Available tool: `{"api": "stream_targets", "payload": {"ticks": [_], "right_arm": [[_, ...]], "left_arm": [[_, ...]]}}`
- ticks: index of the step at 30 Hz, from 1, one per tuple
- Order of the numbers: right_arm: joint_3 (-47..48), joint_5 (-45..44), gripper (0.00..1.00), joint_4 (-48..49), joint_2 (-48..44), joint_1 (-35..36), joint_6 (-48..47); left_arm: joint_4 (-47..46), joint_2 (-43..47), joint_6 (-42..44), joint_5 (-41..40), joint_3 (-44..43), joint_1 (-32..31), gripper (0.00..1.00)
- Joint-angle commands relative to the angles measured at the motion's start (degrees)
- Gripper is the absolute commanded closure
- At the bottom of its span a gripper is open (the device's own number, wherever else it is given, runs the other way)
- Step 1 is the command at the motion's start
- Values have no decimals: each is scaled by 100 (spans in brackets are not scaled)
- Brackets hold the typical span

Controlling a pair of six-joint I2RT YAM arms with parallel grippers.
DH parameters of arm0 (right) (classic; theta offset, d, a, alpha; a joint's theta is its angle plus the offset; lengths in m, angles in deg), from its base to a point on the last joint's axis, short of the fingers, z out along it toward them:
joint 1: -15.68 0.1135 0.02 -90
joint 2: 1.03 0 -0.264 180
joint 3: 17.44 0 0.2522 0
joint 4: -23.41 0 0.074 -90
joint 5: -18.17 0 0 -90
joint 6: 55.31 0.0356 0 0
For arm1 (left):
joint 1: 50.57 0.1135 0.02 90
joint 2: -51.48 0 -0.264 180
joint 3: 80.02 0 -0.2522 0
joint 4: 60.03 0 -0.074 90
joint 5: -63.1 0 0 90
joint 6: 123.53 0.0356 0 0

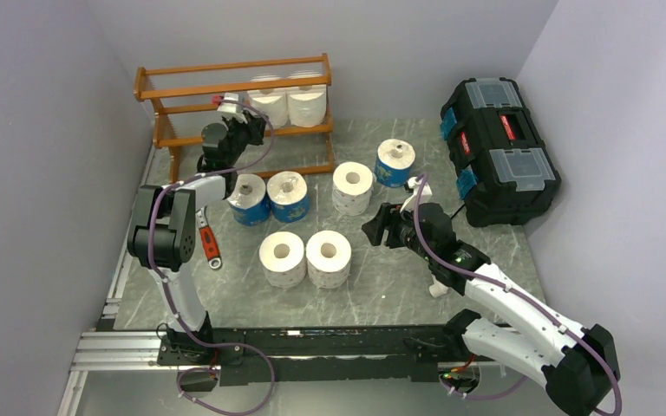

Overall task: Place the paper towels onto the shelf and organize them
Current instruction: Place the paper towel on the shelf.

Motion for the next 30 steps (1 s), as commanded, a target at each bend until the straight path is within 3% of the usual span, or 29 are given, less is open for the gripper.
{"api": "stream_targets", "payload": {"ticks": [1,8,16,22,30], "right_arm": [[94,-88,32,204,-3,9,-102],[100,-43,32,230,55,9,-93],[102,-13,32,264,13,7,-67],[101,-14,32,248,-54,9,-76],[28,-13,32,269,-140,11,-67]], "left_arm": [[-32,-131,12,199,-267,-31,85],[-271,9,-87,205,90,-32,82],[-399,443,21,95,371,-31,61],[-611,968,-171,-244,837,78,51],[-193,1279,-1072,-603,960,465,50]]}}
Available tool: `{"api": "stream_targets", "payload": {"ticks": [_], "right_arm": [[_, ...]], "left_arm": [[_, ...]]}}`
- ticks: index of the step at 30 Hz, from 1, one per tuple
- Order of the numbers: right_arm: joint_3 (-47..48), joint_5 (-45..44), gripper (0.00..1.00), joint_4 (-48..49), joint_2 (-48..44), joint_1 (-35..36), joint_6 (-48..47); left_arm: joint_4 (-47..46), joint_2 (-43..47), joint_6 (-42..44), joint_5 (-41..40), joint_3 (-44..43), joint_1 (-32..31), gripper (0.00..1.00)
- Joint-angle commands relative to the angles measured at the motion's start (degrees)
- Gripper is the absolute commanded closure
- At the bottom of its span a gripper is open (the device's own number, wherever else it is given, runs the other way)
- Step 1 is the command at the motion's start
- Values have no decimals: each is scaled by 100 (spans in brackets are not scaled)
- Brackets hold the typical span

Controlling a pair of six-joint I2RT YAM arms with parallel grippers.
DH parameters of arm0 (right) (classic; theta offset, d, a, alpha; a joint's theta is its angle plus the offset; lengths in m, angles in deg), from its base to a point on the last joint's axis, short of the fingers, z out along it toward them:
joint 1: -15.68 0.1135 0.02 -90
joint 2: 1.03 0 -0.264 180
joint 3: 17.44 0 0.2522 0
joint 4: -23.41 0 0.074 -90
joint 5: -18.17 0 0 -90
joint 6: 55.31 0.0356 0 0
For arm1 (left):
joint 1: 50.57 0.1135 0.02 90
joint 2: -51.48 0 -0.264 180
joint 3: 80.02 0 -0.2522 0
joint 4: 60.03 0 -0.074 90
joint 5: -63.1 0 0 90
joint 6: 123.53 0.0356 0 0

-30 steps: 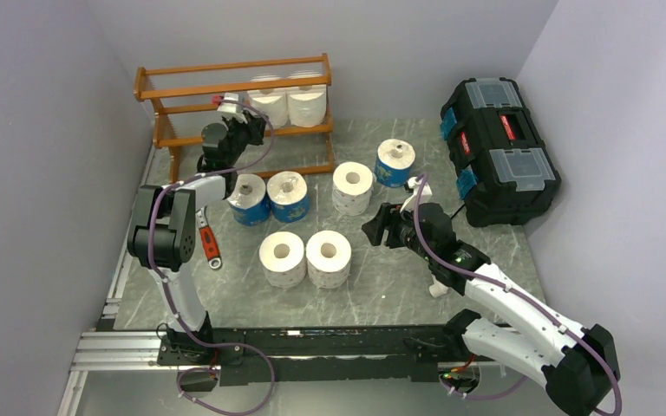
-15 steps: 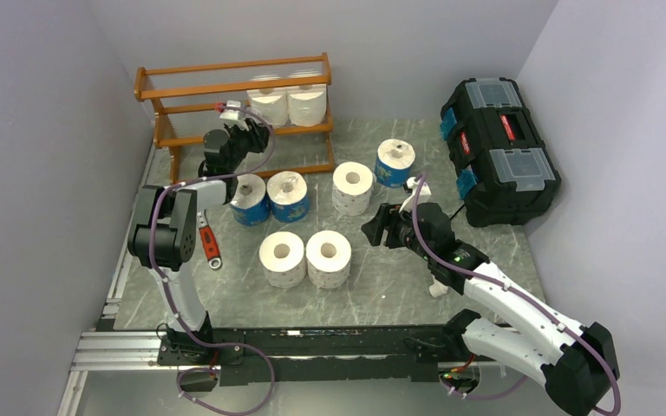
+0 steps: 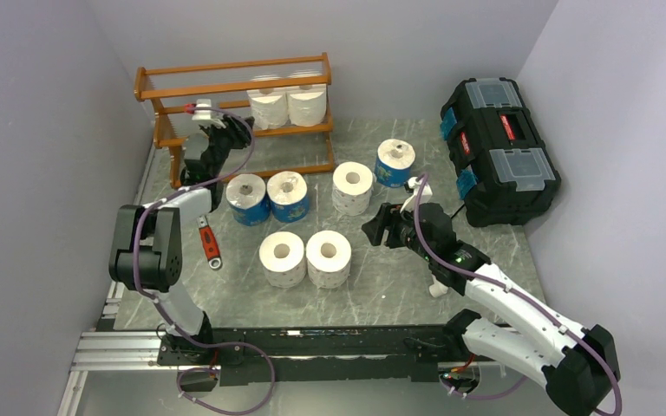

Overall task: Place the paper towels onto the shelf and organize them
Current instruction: Place the paper towel on the shelf, then move the shelf to the center of the board.

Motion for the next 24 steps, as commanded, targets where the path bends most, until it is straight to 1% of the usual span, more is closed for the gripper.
{"api": "stream_targets", "payload": {"ticks": [1,5,9,12,15,17,19,20,21,22,24], "right_arm": [[16,-27,32,271,-170,10,-61],[13,-86,31,251,-219,7,-77],[-30,-219,30,275,-194,8,-107],[21,-369,29,207,-116,5,-61],[113,-737,28,13,-25,0,79],[222,-957,23,-221,35,-1,187],[310,-1098,16,-412,84,0,294],[333,-1179,12,-477,94,0,384],[342,-1260,8,-537,112,-12,471],[354,-1324,5,-567,132,-7,558],[371,-1402,2,-579,138,-9,625]], "left_arm": [[244,313,-741,-303,-11,233,49],[858,682,-996,-634,123,277,40],[1819,1184,-1118,-1039,213,269,37],[3032,1630,-1145,-1545,128,195,36],[4188,2003,-1180,-2011,59,131,33],[5092,2213,-1235,-2307,-90,117,30],[6149,2390,-1450,-2714,-262,82,22],[6579,2469,-1541,-2852,-347,57,20],[6940,2532,-1612,-2943,-422,29,4],[7288,2600,-1689,-2995,-481,17,1],[7849,2750,-1805,-2960,-587,-2,1]]}}
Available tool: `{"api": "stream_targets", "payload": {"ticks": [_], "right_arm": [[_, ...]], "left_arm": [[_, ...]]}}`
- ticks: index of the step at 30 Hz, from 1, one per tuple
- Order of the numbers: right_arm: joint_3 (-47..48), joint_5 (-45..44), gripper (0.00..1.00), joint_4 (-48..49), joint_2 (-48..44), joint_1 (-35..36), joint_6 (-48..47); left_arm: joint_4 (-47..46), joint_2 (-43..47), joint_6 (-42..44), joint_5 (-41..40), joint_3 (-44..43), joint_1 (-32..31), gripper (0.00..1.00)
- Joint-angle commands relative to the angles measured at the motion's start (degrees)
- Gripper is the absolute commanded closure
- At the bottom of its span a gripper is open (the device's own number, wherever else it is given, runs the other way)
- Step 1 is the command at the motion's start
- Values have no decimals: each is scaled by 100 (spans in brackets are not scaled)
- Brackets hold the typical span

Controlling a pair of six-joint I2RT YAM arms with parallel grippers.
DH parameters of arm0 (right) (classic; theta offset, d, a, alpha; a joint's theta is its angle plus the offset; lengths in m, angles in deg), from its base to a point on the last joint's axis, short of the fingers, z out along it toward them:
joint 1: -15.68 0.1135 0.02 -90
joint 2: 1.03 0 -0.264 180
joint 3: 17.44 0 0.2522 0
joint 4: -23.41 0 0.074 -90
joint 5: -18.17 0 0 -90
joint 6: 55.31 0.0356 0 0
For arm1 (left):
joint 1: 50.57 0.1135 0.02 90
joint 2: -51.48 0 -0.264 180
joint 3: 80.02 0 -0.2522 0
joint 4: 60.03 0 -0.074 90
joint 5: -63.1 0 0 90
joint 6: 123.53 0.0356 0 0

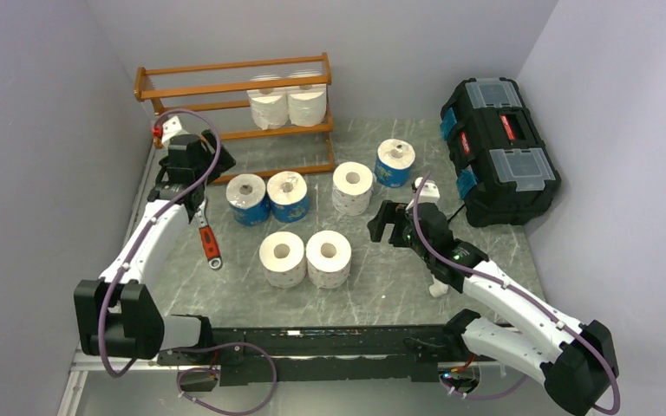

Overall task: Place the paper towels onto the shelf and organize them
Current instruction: Move the shelf to the center of the board.

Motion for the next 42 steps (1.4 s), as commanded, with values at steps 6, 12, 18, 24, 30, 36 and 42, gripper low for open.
{"api": "stream_targets", "payload": {"ticks": [6,12,18,24,30,36,42], "right_arm": [[229,-740,0,43,-68,-44,561],[298,-1039,0,-10,23,-50,638],[593,-1455,1,-141,195,-55,331],[950,-1515,1,-486,562,-65,285],[693,-543,2,72,387,-65,98],[1003,-44,3,2,636,-60,-197],[1105,450,5,374,861,-61,-240]], "left_arm": [[2372,1328,-293,-342,-172,-101,1],[2585,2181,496,-700,8,-648,1],[3551,2106,658,-378,-210,-1174,1],[2467,3259,397,232,970,-1184,1],[1640,3953,-143,410,1815,-1184,1],[1808,3592,-123,657,1710,-1178,1],[1978,3420,-180,547,1632,-1176,1]]}}
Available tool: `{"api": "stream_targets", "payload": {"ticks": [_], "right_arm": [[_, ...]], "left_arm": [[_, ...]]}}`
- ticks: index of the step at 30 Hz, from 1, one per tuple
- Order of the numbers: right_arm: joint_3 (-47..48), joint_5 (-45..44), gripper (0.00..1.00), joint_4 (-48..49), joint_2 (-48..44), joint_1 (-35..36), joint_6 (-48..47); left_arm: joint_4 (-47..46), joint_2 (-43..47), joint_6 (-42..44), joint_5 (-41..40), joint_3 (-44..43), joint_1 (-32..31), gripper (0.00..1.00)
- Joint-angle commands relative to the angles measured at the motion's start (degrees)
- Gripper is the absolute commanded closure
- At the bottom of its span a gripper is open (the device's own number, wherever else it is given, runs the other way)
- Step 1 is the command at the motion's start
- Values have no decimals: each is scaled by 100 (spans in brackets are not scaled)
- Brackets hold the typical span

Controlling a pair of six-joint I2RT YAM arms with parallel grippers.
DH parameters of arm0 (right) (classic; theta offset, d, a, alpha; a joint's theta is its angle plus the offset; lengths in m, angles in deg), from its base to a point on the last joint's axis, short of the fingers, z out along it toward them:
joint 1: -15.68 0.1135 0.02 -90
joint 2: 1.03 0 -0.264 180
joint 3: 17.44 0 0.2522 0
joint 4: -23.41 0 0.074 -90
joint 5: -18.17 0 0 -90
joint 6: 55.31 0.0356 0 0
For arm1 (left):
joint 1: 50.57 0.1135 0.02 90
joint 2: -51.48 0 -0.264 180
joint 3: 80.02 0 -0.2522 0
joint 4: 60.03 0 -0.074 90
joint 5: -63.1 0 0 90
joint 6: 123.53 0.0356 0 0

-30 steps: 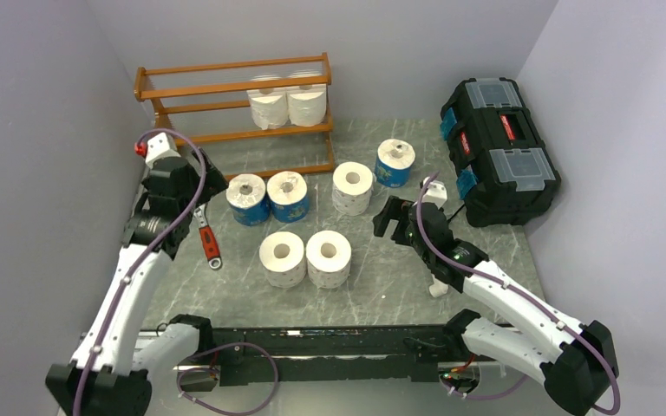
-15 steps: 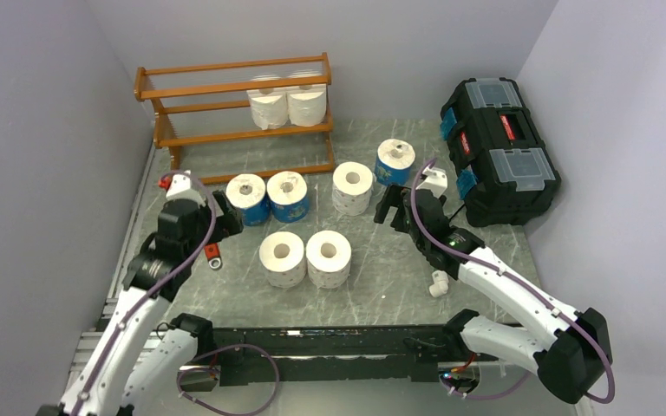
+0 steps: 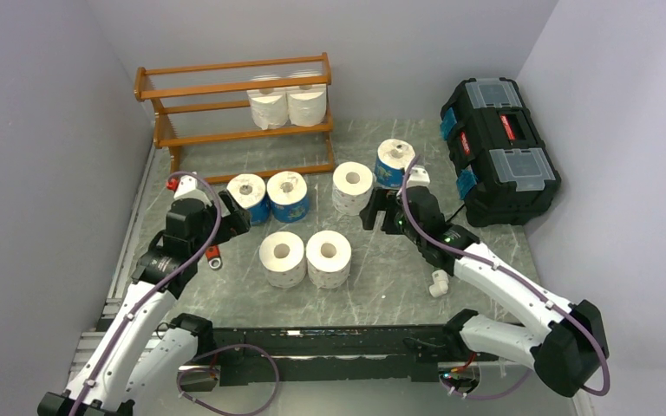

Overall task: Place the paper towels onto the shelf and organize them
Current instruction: Move the shelf to the center of the board.

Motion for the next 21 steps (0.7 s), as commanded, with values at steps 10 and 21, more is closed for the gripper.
{"api": "stream_targets", "payload": {"ticks": [10,21], "right_arm": [[1436,74,8,179,1315,-229,443],[2191,208,12,1325,2119,-577,312]], "left_arm": [[120,34,-217,-56,-126,-5,1],[386,222,-165,-103,-111,-7,1]]}}
